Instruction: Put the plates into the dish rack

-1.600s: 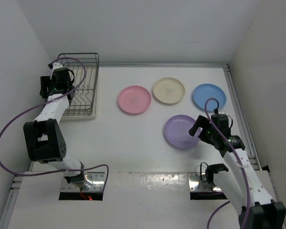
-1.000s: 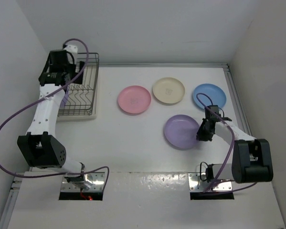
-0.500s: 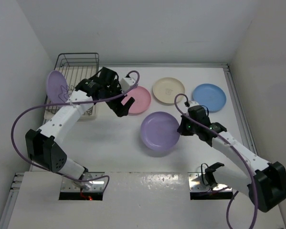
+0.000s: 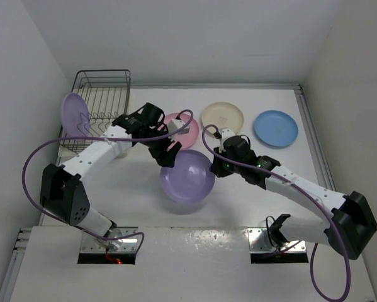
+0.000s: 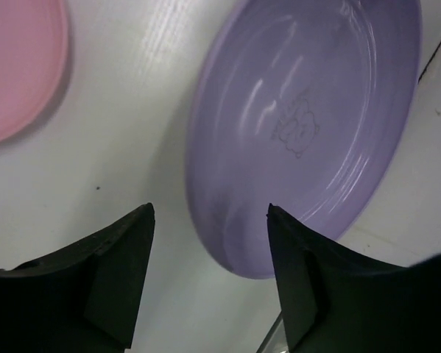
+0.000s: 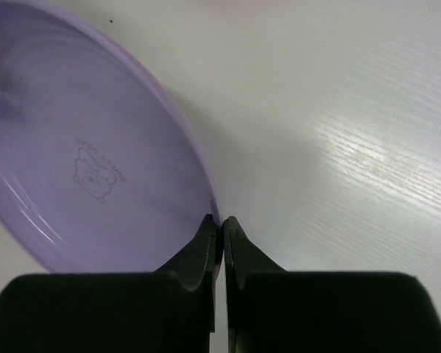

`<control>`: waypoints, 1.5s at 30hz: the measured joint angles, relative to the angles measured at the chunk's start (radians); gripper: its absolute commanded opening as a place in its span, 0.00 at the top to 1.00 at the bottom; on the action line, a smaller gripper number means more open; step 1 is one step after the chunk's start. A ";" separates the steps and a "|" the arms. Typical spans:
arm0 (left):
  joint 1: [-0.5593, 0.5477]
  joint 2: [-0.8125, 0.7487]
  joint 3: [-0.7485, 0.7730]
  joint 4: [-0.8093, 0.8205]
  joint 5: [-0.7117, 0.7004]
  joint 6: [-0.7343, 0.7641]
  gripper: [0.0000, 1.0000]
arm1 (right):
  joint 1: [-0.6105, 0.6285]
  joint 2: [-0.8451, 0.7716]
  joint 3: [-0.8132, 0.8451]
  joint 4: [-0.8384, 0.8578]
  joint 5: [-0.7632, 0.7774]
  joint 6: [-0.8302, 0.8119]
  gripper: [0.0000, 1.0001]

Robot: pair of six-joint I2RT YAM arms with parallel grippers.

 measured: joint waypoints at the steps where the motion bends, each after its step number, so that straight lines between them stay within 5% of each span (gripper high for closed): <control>1: -0.003 0.006 -0.018 -0.001 0.009 0.006 0.42 | 0.003 0.000 0.000 0.008 0.000 -0.001 1.00; 6: -0.013 0.033 -0.047 -0.006 0.017 0.024 0.78 | 0.006 0.000 0.000 0.035 -0.001 -0.012 1.00; 7: -0.012 0.033 -0.047 -0.003 0.013 0.026 0.95 | 0.008 0.000 -0.001 0.036 -0.002 -0.017 1.00; 9: -0.010 0.033 -0.046 0.024 -0.012 0.005 1.00 | 0.012 -0.002 -0.003 0.021 -0.016 -0.021 1.00; 11: -0.006 0.036 -0.034 0.026 -0.037 -0.004 1.00 | 0.023 -0.002 -0.003 0.030 -0.013 -0.019 0.75; 13: -0.002 0.036 -0.013 0.020 -0.065 -0.015 1.00 | 0.023 -0.003 -0.003 0.041 -0.003 -0.008 0.11; 14: 0.002 0.036 0.002 0.012 -0.082 -0.027 1.00 | 0.023 -0.003 -0.003 0.044 0.004 -0.002 0.02; 23: 0.233 -0.020 0.292 0.063 -0.594 -0.165 1.00 | 0.015 -0.027 -0.002 0.013 0.087 0.000 0.00; 32: 0.421 -0.184 0.042 0.545 -1.239 -0.050 1.00 | 0.007 -0.032 0.021 -0.047 0.114 0.000 0.00; 45: 0.541 0.011 -0.031 0.795 -1.410 0.023 1.00 | 0.005 0.005 0.125 -0.126 0.114 -0.003 0.00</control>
